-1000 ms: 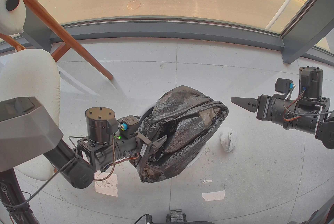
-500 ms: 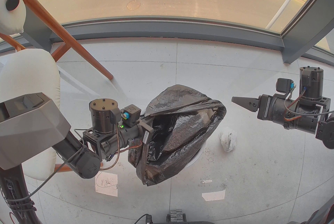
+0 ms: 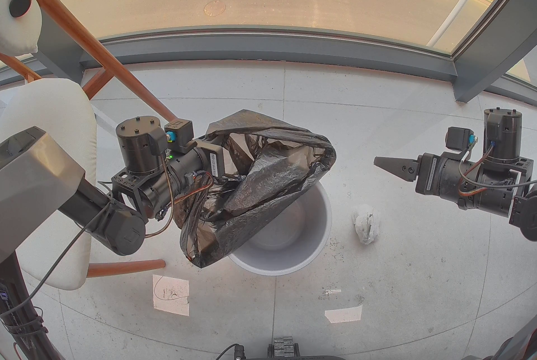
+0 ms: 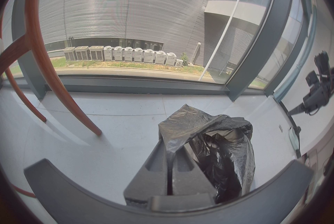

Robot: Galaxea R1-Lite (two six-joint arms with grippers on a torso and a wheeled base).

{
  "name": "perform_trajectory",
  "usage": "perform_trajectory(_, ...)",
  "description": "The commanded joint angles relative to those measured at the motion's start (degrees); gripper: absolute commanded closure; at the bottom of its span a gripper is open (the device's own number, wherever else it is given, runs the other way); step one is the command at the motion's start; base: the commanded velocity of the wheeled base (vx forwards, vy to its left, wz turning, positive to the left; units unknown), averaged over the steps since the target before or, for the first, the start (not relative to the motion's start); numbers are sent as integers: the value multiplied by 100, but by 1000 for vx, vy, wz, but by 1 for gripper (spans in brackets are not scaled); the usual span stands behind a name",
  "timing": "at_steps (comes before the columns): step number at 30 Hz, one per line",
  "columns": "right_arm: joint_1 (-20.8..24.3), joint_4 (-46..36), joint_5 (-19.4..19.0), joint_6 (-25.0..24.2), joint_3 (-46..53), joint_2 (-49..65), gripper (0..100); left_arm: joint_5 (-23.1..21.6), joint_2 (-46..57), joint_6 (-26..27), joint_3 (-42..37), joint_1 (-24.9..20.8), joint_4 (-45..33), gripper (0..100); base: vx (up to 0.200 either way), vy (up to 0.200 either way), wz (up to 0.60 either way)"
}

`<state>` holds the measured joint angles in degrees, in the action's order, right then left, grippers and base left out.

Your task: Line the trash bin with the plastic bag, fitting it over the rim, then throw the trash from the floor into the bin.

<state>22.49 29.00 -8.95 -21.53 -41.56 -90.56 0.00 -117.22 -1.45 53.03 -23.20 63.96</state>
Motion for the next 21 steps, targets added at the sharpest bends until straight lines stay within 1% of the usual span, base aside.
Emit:
perform_trajectory(1,62,-9,-2,0,60,48,0,18,-20,-171,23,-185,-7,100,0,0,0)
perform_trajectory(3,238,0,-10,-18,192,74,0,70,-29,-215,23,-343,-7,100,0,0,0)
perform_trajectory(4,449,0,-19,-141,280,74,0,141,-37,-224,50,-387,-7,100,0,0,0)
perform_trajectory(5,546,0,-19,-255,306,65,0,141,-37,-224,67,-387,-16,100,0,0,0)
perform_trajectory(6,757,0,-10,-589,324,48,0,141,-37,-224,102,-396,-51,100,0,0,0)
perform_trajectory(7,1012,-9,-2,-1029,289,12,0,141,-37,-224,138,-440,-112,100,0,0,0)
perform_trajectory(9,1302,-9,69,-1600,218,-49,0,167,-37,-233,190,-493,-174,100,0,0,0)
perform_trajectory(10,1381,-17,130,-1785,157,-111,0,167,-37,-233,199,-501,-191,100,0,0,0)
perform_trajectory(11,1565,-70,315,-2189,-28,-313,0,167,-37,-233,234,-501,-200,100,0,0,0)
perform_trajectory(12,1618,-79,394,-2294,-89,-383,0,167,-37,-233,252,-501,-200,100,0,0,0)
perform_trajectory(13,1794,-105,578,-2602,-274,-594,0,176,-37,-233,287,-493,-200,100,0,0,0)
perform_trajectory(14,1890,-114,666,-2769,-397,-735,0,176,-37,-233,305,-493,-200,100,0,0,0)
perform_trajectory(16,1961,-228,745,-2883,-608,-1007,0,176,-29,-233,313,-475,-200,100,0,0,0)
perform_trajectory(20,1917,-386,851,-2901,-854,-1447,0,176,-29,-233,313,-449,-191,100,0,0,0)
perform_trajectory(21,1890,-413,948,-2892,-1021,-1693,0,176,-29,-233,313,-431,-183,100,0,0,0)
